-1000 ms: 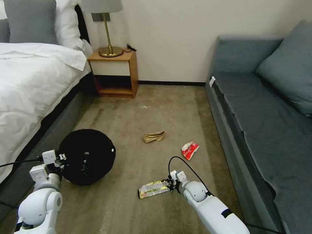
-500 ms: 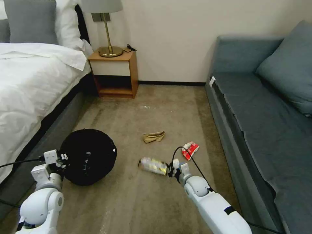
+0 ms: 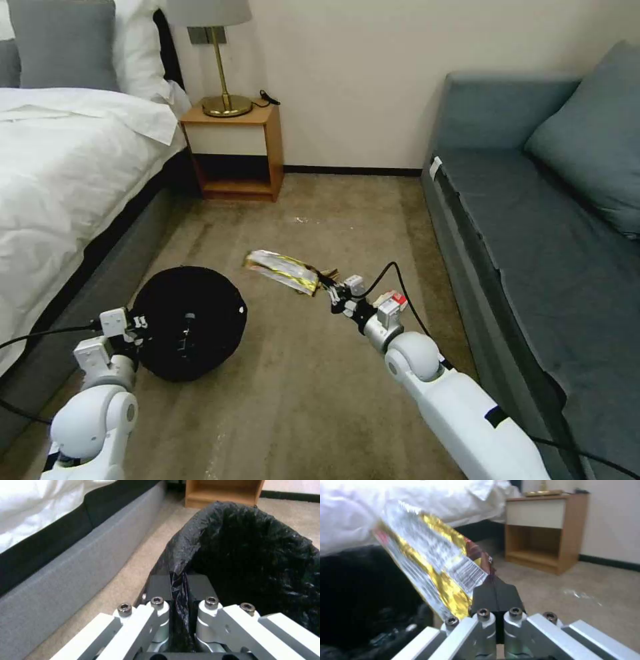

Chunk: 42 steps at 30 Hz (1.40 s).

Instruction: Pick up the trash bin, then pick up the garbage on the floor and place it into the trash bin.

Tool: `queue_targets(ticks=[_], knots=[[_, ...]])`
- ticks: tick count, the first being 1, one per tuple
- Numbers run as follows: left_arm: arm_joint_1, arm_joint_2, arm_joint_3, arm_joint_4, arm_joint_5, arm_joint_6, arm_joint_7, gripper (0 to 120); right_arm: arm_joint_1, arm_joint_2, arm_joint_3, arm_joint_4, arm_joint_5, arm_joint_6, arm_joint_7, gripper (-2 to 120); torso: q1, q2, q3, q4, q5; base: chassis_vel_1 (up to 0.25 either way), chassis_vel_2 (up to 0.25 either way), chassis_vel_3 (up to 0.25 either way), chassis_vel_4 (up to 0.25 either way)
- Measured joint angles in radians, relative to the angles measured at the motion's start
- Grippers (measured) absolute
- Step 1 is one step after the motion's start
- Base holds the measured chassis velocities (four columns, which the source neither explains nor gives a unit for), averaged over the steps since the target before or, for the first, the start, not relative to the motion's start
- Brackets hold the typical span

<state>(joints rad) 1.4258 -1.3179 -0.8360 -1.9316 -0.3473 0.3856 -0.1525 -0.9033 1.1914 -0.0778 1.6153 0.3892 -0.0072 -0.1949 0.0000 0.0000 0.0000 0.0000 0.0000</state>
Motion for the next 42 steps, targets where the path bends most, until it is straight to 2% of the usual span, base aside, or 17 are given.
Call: queue_targets(ticks=[4, 9, 15, 23, 34, 36, 42], knots=[[0.005, -0.006, 0.001, -0.016, 0.008, 0.0, 0.0, 6, 0.034, -0.03, -0.066, 0.01, -0.051, -0.012, 0.014, 0, 0.0, 0.0, 0.0, 0.0, 0.0, 0.0, 0.0, 0.0, 0.0], [0.013, -0.013, 0.001, -0.041, 0.012, 0.0, 0.0, 6, 0.08, -0.06, -0.157, 0.029, -0.055, -0.056, 0.042, 0, 0.0, 0.0, 0.0, 0.0, -0.0001, 0.0, 0.0, 0.0, 0.0], [0.019, -0.031, 0.001, -0.053, 0.023, -0.003, 0.0, 6, 0.126, -0.052, -0.214, 0.012, -0.071, -0.085, 0.079, 0, 0.0, 0.0, 0.0, 0.0001, -0.0001, 0.0, 0.0, 0.0, 0.0], [0.025, -0.068, 0.001, -0.053, 0.083, -0.032, 0.002, 6, 0.248, 0.02, -0.336, -0.112, -0.183, -0.118, 0.124, 0, 0.0, 0.0, 0.0, 0.0001, -0.0001, 0.0, 0.0, 0.0, 0.0], [0.018, -0.087, 0.007, -0.041, 0.148, -0.045, 0.004, 6, 0.344, 0.05, -0.476, -0.138, -0.207, -0.129, 0.152, 0, 0.0, 0.0, 0.0, -0.0001, -0.0002, 0.0, 0.0, 0.0, 0.0], [0.017, -0.092, 0.007, -0.03, 0.173, -0.055, 0.007, 6, 0.358, 0.079, -0.51, -0.15, -0.203, -0.104, 0.168, 0, 0.0, 0.0, 0.0, 0.0, -0.0002, 0.0, 0.0, 0.0, 0.0], [0.019, -0.096, 0.007, -0.028, 0.174, -0.058, 0.01, 6, 0.35, 0.166, -0.546, -0.17, -0.182, -0.069, 0.225, 0, 0.0, 0.0, 0.0, 0.0002, -0.0001, 0.0, 0.0, 0.0, 0.0]])
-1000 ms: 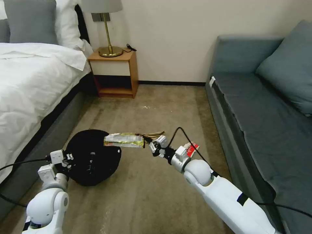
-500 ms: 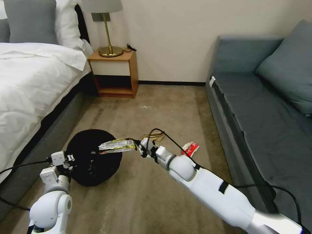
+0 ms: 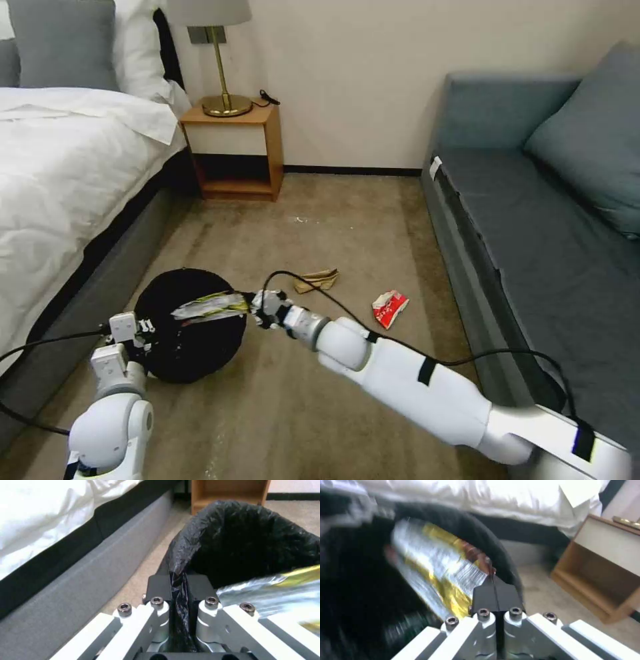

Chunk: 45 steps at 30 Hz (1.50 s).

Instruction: Pick up the trash bin, then pick up the garbage on the floor and place it into the trash bin.

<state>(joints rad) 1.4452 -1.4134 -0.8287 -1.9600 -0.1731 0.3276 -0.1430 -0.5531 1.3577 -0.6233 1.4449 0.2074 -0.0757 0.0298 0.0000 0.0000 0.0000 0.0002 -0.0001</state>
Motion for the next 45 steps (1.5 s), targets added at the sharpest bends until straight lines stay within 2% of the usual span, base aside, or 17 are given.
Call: queue_targets(ticks=[4, 7, 8, 11, 12, 15, 19, 21, 22, 24, 25, 28, 29, 31, 33, 36, 45], knots=[[0.001, 0.003, -0.002, -0.007, -0.013, 0.001, 0.0, 6, -0.018, 0.036, -0.007, -0.005, 0.068, 0.012, 0.011, 12, 0.0, 0.0, 0.0, 0.0001, 0.0, 0.0, 0.0, 0.0, 0.0], [0.001, 0.004, -0.003, -0.015, -0.022, 0.004, 0.001, 6, -0.028, 0.034, -0.009, 0.018, 0.137, -0.016, 0.031, 24, 0.0, 0.0, 0.0, -0.0002, 0.0, 0.0, 0.0, 0.0, 0.0], [0.001, 0.004, -0.003, -0.015, -0.022, 0.004, 0.001, 6, -0.028, 0.034, -0.009, 0.018, 0.137, -0.016, 0.031, 24, 0.0, 0.0, 0.0, -0.0002, 0.0, 0.0, 0.0, 0.0, 0.0], [0.002, 0.006, -0.005, -0.017, -0.026, 0.004, 0.001, 6, -0.038, 0.024, 0.006, 0.042, 0.218, -0.043, 0.046, 39, 0.0, 0.0, 0.0, -0.0002, 0.0, 0.0, 0.0, 0.0, 0.0], [0.002, 0.006, -0.005, -0.017, -0.026, 0.004, 0.001, 6, -0.038, 0.024, 0.006, 0.042, 0.218, -0.043, 0.046, 39, 0.0, 0.0, 0.0, -0.0002, 0.0, 0.0, 0.0, 0.0, 0.0], [0.001, 0.012, -0.009, -0.017, -0.036, 0.004, 0.001, 6, -0.058, 0.016, 0.046, 0.065, 0.249, -0.042, 0.067, 54, 0.0, 0.0, 0.0, 0.0, 0.0001, 0.0, 0.0, 0.0, 0.0], [-0.001, 0.02, -0.016, -0.017, -0.052, 0.005, 0.002, 6, -0.076, -0.001, 0.093, 0.077, 0.244, -0.002, 0.075, 64, 0.0, 0.0, 0.0, -0.0001, 0.0001, 0.0, 0.0, 0.0, 0.0], [-0.004, 0.03, -0.026, -0.017, -0.07, 0.008, 0.002, 6, -0.107, -0.021, 0.143, 0.079, 0.203, 0.095, 0.114, 74, 0.0, 0.0, 0.0, -0.0002, 0.0001, 0.0, 0.0, 0.0, 0.0], [-0.004, 0.03, -0.026, -0.017, -0.07, 0.008, 0.002, 6, -0.107, -0.021, 0.143, 0.079, 0.203, 0.095, 0.114, 74, 0.0, 0.0, 0.0, -0.0002, 0.0001, 0.0, 0.0, 0.0, 0.0], [-0.005, 0.042, -0.036, -0.016, -0.086, 0.009, 0.002, 6, -0.174, -0.036, 0.244, 0.081, 0.126, 0.173, 0.127, 86, 0.0, 0.0, 0.0, -0.0001, 0.0002, 0.0, 0.0, 0.0, 0.0], [-0.005, 0.042, -0.036, -0.016, -0.086, 0.009, 0.002, 6, -0.174, -0.036, 0.244, 0.081, 0.126, 0.173, 0.127, 86, 0.0, 0.0, 0.0, -0.0001, 0.0002, 0.0, 0.0, 0.0, 0.0], [-0.004, 0.052, -0.039, -0.012, -0.1, 0.008, 0.001, 6, -0.281, -0.039, 0.367, 0.088, 0.024, 0.206, 0.141, 99, 0.0, 0.0, 0.0, -0.0001, 0.0002, 0.0, 0.0, 0.0, 0.0], [-0.004, 0.052, -0.039, -0.012, -0.1, 0.008, 0.001, 6, -0.281, -0.039, 0.367, 0.088, 0.024, 0.206, 0.141, 99, 0.0, 0.0, 0.0, -0.0001, 0.0002, 0.0, 0.0, 0.0, 0.0], [-0.002, 0.058, -0.041, -0.007, -0.106, 0.005, 0.0, 6, -0.406, -0.022, 0.481, 0.104, -0.029, 0.197, 0.167, 100, 0.0, 0.0, 0.0, -0.0003, 0.0005, 0.0, 0.0, 0.0, 0.0], [-0.001, 0.059, -0.041, -0.005, -0.106, 0.004, 0.0, 6, -0.442, -0.021, 0.52, 0.114, -0.036, 0.197, 0.167, 100, 0.0, 0.0, 0.0, -0.0003, 0.0004, 0.0, 0.0, 0.0, 0.0], [0.0, 0.061, -0.044, -0.003, -0.108, 0.002, -0.001, 6, -0.54, -0.041, 0.585, 0.146, -0.065, 0.201, 0.171, 100, 0.0, 0.0, 0.0, -0.0005, 0.0003, 0.0, 0.0, 0.0, 0.0], [0.005, 0.067, -0.05, -0.003, -0.113, -0.003, -0.001, 6, -0.665, -0.056, 0.638, 0.194, -0.101, 0.211, 0.194, 100, 0.0, 0.0, 0.0, -0.0001, 0.0001, 0.0, 0.0, 0.0, 0.0]])
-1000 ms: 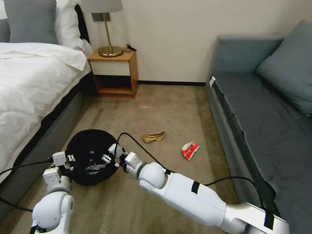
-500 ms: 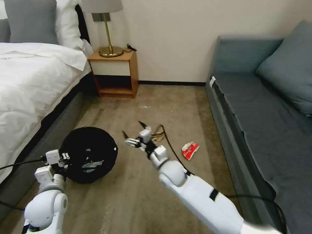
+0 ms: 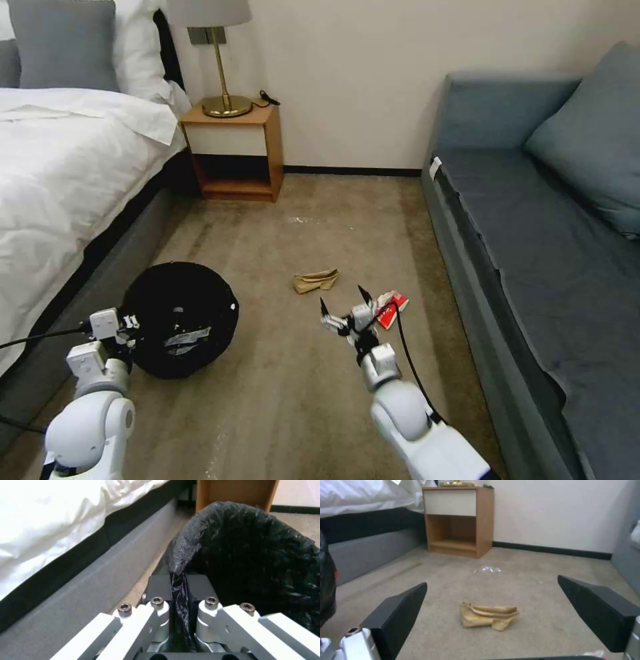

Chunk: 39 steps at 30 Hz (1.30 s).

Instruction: Pick up the trash bin, then pick up the garbage on the floor and place it into the trash bin.

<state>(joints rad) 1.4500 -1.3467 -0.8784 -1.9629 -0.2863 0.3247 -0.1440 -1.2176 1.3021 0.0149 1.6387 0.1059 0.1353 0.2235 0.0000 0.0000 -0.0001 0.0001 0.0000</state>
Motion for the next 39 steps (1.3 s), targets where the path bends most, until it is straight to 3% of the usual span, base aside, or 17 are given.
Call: queue_targets(ticks=[7, 18, 22, 29, 39], knots=[[0.003, -0.001, -0.001, -0.008, -0.005, 0.0, 0.0, 6, -0.026, 0.011, 0.049, 0.001, -0.031, 0.033, -0.015, 100, 0.0, 0.0, 0.0, 0.0, 0.0001, -0.086, 0.085, 0.08, -0.079], [0.005, -0.005, -0.001, -0.012, -0.005, -0.001, 0.0, 6, -0.007, 0.026, 0.071, -0.055, -0.1, 0.054, 0.022, 100, 0.0, 0.0, 0.0, 0.0001, 0.0001, -0.239, 0.249, 0.23, -0.237], [0.002, -0.002, -0.001, -0.011, -0.012, -0.001, 0.0, 6, 0.012, 0.023, 0.07, -0.069, -0.132, -0.012, 0.079, 100, 0.0, 0.0, 0.0, -0.0001, 0.0007, -0.302, 0.286, 0.311, -0.286], [-0.004, 0.005, -0.002, 0.0, -0.023, -0.001, 0.0, 6, 0.05, 0.017, 0.055, -0.097, -0.101, -0.049, 0.094, 100, 0.0, 0.0, 0.0, -0.0003, 0.0002, -0.317, 0.296, 0.311, -0.297], [-0.009, 0.006, 0.002, 0.013, -0.024, -0.003, 0.001, 6, 0.05, -0.017, 0.041, -0.091, -0.041, -0.096, 0.109, 100, 0.0, 0.0, 0.0, 0.0, 0.0, -0.074, 0.084, 0.039, -0.053]])
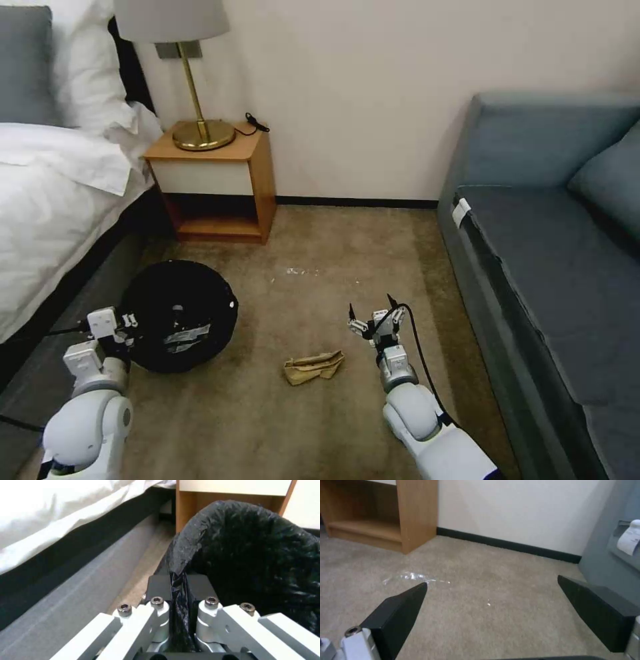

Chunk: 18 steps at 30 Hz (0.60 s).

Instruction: Pick up the trash bin, then pick up the garbage on the floor and place it into the trash bin.

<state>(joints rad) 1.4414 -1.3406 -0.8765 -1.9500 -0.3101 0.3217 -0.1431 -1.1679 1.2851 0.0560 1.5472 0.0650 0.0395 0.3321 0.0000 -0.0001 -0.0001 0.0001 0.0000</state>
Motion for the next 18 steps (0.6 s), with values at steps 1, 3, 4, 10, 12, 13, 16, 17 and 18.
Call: queue_targets(ticks=[1, 3, 4, 10, 12, 13, 16, 17, 18], knots=[[0.0, 0.0, 0.0, 0.0, 0.0, 0.0, 0.0, 6, 0.0, 0.0, 0.0, 0.0, 0.0, 0.0, 0.0, 100, 0.0, 0.0, 0.0, 0.0, 0.0, 0.066, -0.047, -0.081, 0.067], [0.0, 0.0, 0.0, 0.0, 0.0, -0.001, 0.0, 6, -0.006, -0.015, -0.002, 0.009, 0.013, -0.002, 0.001, 100, 0.0, 0.0, 0.0, 0.0, 0.0001, 0.075, -0.04, -0.07, 0.043], [0.0, 0.001, -0.001, 0.0, 0.0, -0.001, 0.0, 6, -0.009, -0.027, -0.008, 0.019, 0.026, -0.012, 0.006, 100, 0.0, 0.0, 0.0, 0.0002, 0.0002, 0.0, 0.0, 0.0, 0.0], [0.001, 0.005, -0.005, -0.012, -0.002, -0.001, 0.0, 6, -0.02, -0.117, -0.073, 0.14, 0.202, -0.248, 0.129, 100, 0.0, 0.0, 0.0, -0.0001, 0.0003, 0.0, 0.0, 0.0, 0.0], [0.003, 0.005, -0.006, -0.017, -0.003, -0.001, 0.0, 6, -0.015, -0.176, -0.105, 0.233, 0.342, -0.453, 0.204, 100, 0.0, 0.0, 0.0, -0.0002, 0.0001, 0.0, 0.0, 0.0, 0.0], [0.003, 0.005, -0.007, -0.019, -0.005, -0.001, 0.0, 6, -0.006, -0.211, -0.119, 0.283, 0.461, -0.563, 0.25, 100, 0.0, 0.0, 0.0, -0.0002, 0.0, 0.0, 0.0, 0.0, 0.0], [0.003, 0.003, -0.007, -0.022, -0.007, -0.002, 0.0, 6, 0.017, -0.245, -0.129, 0.33, 0.645, -0.685, 0.344, 100, 0.0, 0.0, 0.0, -0.0001, 0.0, 0.0, 0.0, 0.0, 0.0], [0.003, 0.0, -0.007, -0.023, -0.009, -0.004, 0.0, 6, 0.029, -0.25, -0.128, 0.335, 0.728, -0.721, 0.401, 100, 0.0, 0.0, 0.0, 0.0001, -0.0002, 0.0, 0.0, 0.0, 0.0], [0.003, -0.002, -0.007, -0.024, -0.011, -0.006, 0.0, 6, 0.034, -0.249, -0.126, 0.329, 0.778, -0.736, 0.437, 100, 0.0, 0.0, 0.0, 0.0, -0.0001, 0.0, 0.0, 0.0, 0.0]])
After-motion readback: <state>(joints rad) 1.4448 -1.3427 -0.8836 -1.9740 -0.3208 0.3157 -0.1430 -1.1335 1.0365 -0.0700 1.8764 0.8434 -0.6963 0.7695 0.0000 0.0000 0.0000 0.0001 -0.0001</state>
